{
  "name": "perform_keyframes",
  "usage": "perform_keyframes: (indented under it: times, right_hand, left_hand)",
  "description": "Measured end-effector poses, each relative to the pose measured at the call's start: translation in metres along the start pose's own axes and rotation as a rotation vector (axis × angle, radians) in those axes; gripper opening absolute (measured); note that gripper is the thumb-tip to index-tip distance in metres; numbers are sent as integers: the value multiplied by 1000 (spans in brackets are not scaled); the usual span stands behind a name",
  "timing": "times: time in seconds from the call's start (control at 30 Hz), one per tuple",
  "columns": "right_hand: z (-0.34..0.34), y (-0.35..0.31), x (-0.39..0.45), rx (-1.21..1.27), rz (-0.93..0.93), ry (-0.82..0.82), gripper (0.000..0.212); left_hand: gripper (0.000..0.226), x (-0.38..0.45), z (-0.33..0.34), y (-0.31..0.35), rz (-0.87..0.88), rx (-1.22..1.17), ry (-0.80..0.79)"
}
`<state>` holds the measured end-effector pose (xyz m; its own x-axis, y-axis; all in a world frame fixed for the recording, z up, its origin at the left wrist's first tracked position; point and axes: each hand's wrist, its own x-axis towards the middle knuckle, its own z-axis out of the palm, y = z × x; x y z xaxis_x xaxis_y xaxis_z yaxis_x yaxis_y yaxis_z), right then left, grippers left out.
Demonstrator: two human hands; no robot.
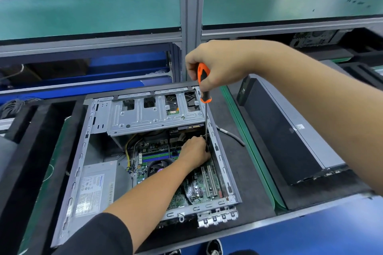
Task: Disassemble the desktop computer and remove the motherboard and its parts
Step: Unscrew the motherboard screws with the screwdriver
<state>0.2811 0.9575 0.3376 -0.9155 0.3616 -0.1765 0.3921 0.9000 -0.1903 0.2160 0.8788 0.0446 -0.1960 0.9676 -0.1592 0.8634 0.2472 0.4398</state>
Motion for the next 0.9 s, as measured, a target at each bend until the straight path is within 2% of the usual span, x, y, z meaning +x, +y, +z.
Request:
perform_keyframes:
  times: [0.17,0.27,0.43,0.5,0.63,0.73,0.8,0.9]
  right_hand:
    - [-1,-3,1,16,-11,-60,24]
    - [0,-7,3,12,-11,-71,21]
    - [7,-5,6,-164,164,26,41]
    - [8,-6,8,-210,193,28,40]
    - [6,-9,8,-119,53,-29,20]
    - [4,-4,6,-81,-42,-5,16]
    - [1,-2,4,-25,-102,-62,23]
    - [-3,-1,1,187,-121,-210,33]
  left_hand:
    - [19,0,-2,0,-5,-21,-30]
    - [23,1,-4,0,-6,-30,-40]
    - [32,1,-6,0,12,-9,-62]
    - [32,1,-5,1,15,-7,-62]
    - [30,1,-3,0,3,-17,-48]
    - [29,1,-1,0,-5,-29,-36]
    - [28,1,-1,0,-9,-30,-26]
    - [29,2,-2,0,-18,-31,-8]
